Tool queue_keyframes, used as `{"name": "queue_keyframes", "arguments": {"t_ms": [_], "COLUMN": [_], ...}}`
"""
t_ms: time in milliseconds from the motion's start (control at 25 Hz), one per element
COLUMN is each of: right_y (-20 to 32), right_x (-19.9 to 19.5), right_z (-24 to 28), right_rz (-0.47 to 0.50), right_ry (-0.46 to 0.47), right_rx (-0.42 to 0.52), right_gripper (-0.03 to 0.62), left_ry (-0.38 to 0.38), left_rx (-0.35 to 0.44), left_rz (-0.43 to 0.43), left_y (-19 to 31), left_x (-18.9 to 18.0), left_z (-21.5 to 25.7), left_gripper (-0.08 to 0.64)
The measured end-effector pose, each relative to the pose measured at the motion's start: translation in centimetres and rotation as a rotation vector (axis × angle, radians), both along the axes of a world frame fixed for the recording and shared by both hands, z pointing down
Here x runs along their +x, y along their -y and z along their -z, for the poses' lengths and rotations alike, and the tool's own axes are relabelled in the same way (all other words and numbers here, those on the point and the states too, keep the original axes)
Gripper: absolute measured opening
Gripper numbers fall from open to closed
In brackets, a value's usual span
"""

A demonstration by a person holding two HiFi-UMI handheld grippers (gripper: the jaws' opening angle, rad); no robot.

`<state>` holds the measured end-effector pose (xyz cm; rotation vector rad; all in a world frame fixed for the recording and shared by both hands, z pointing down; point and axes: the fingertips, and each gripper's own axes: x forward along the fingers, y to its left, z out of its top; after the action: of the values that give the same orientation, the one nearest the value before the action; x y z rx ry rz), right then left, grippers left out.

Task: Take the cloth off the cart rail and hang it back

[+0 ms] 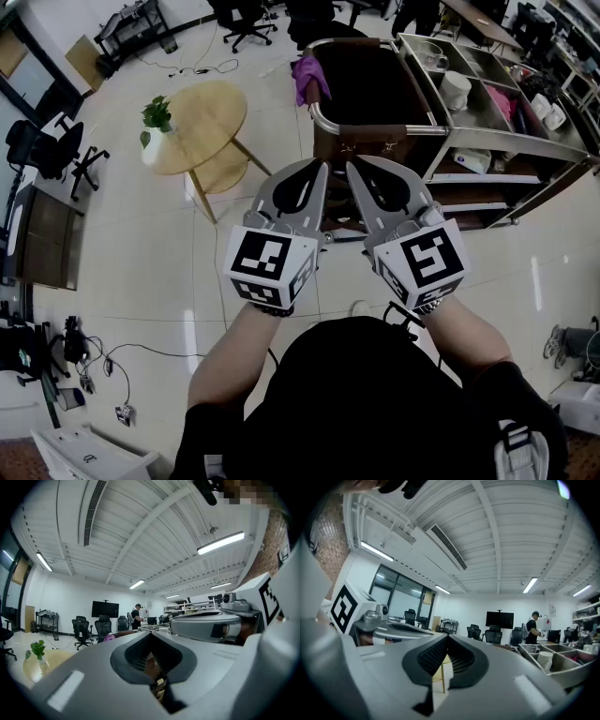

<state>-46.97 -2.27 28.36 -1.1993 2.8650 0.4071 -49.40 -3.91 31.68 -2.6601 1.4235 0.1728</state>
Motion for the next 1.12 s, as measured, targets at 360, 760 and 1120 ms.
{"name": "queue_keyframes", "arguments": {"t_ms": [360,760,1120], "right_y": [4.4,10.5,18.6], "right_x": [3.7,5.2,6.2], "right_z": [0.6,-0.6,-1.4], "right_rz": [0.061,0.134,0.128], "right_ry": [0.000,-0.007,-0.019], "right_rx": [-0.009,-0.040,-0.077], "right_gripper": [0.013,0.069,0.099], "left_ry": [0.011,0.012,0.018], "left_rx": [-0.009,-0.026,-0.042], "left_rz": [0.047,0.123,0.145], "left_y": [4.2,9.7,16.7], "left_x": [4.1,5.5,6.2], "left_z": [0.8,-0.4,-1.7], "left_gripper": [-0.014,-0.014,-0.014]}}
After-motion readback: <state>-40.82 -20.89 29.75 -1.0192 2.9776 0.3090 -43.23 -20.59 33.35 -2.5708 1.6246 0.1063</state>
